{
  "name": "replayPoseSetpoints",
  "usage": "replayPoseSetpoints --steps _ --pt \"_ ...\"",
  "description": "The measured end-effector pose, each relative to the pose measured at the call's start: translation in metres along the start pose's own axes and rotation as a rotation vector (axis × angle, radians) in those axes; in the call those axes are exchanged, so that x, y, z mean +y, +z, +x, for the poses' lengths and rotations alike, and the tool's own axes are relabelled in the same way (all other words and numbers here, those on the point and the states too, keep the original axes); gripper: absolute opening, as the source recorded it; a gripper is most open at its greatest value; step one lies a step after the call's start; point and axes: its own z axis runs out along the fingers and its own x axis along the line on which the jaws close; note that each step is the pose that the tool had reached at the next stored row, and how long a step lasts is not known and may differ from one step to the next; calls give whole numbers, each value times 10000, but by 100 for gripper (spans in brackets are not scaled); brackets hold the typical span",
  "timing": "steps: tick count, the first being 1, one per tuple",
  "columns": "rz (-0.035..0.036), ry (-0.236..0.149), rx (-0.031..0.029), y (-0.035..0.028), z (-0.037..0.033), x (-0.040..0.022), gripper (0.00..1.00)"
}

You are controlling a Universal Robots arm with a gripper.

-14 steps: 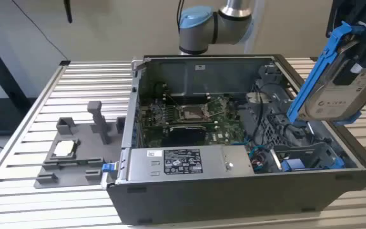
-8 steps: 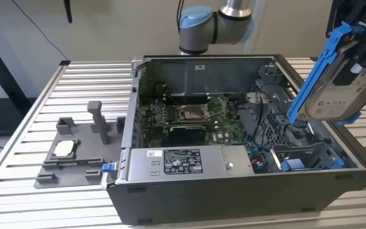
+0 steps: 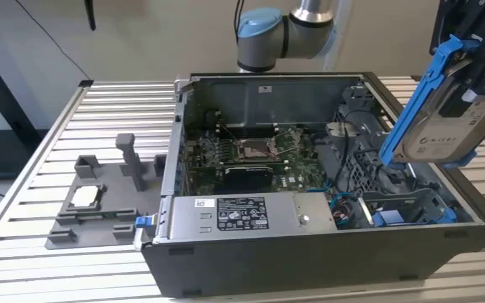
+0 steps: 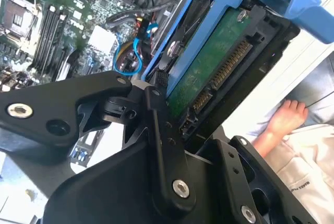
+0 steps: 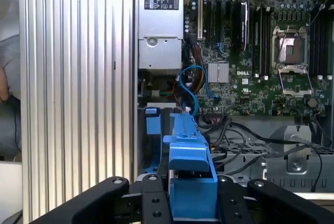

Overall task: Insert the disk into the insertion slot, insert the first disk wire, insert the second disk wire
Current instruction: 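Insert the disk into the insertion slot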

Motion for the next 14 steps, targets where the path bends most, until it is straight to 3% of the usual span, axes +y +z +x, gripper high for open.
replayPoseSetpoints --steps 14 --pt "0 1 20 122 8 -5 33"
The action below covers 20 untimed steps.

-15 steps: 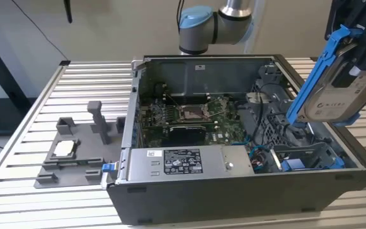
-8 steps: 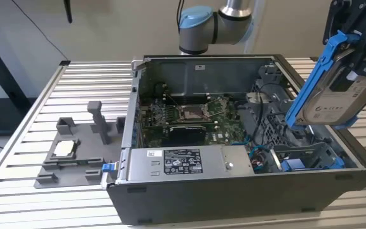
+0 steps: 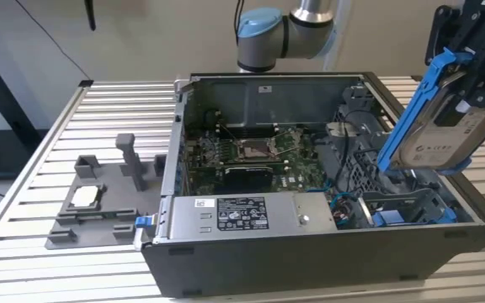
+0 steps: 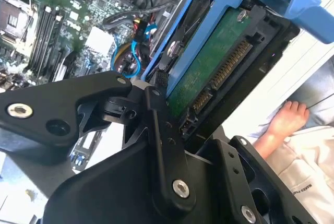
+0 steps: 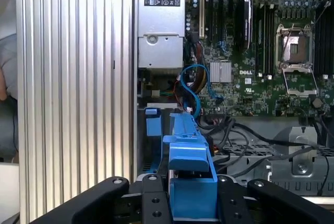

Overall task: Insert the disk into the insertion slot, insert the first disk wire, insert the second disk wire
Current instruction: 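Insert the disk into the insertion slot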

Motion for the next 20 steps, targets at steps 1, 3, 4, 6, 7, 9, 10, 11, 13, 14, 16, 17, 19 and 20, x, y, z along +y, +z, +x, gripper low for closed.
replayPoseSetpoints --steps 1,3,4,6,7,9,10,11,13,14,16,17,19,20 --pt "0 0 2 8 0 0 33" --pt "0 0 5 22 1 -1 33" --pt "0 0 7 29 1 -1 33" --pt "0 1 9 42 1 -2 33" --pt "0 1 11 48 1 -2 33" --pt "1 1 14 59 1 -2 33" --pt "0 1 15 65 1 -3 33" --pt "0 0 17 71 1 -3 33" --pt "0 0 18 83 1 -3 33" --pt "0 1 21 88 1 -3 33" --pt "0 1 24 98 1 -4 33" --pt "0 1 24 103 1 -4 33" --pt "0 1 25 112 1 -4 33" --pt "0 1 25 116 1 -5 33"
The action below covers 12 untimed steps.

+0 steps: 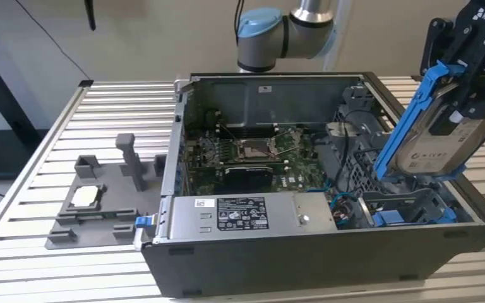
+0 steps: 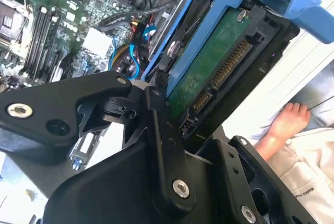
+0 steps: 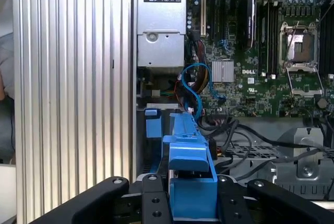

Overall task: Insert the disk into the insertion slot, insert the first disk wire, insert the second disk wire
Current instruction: 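Insert the disk into the insertion slot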

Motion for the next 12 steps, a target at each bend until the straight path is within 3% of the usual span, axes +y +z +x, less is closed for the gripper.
replayPoseSetpoints --steps 12 --pt "0 0 1 24 0 -1 33"
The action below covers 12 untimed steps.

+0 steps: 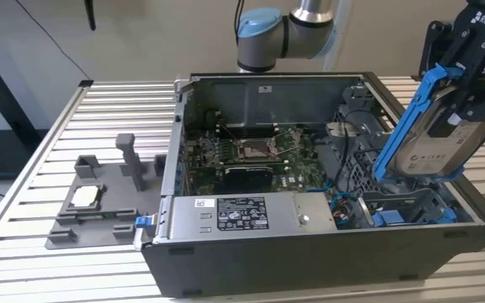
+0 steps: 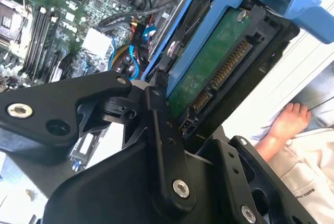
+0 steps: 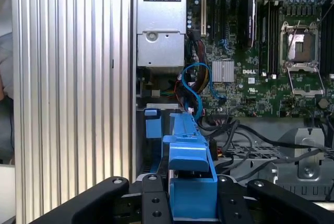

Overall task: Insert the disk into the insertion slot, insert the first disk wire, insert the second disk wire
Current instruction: 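Insert the disk into the insertion slot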

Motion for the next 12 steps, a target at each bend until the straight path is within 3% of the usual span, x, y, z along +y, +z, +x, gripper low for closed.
replayPoseSetpoints --steps 12 --pt "0 0 2 39 0 -2 33"
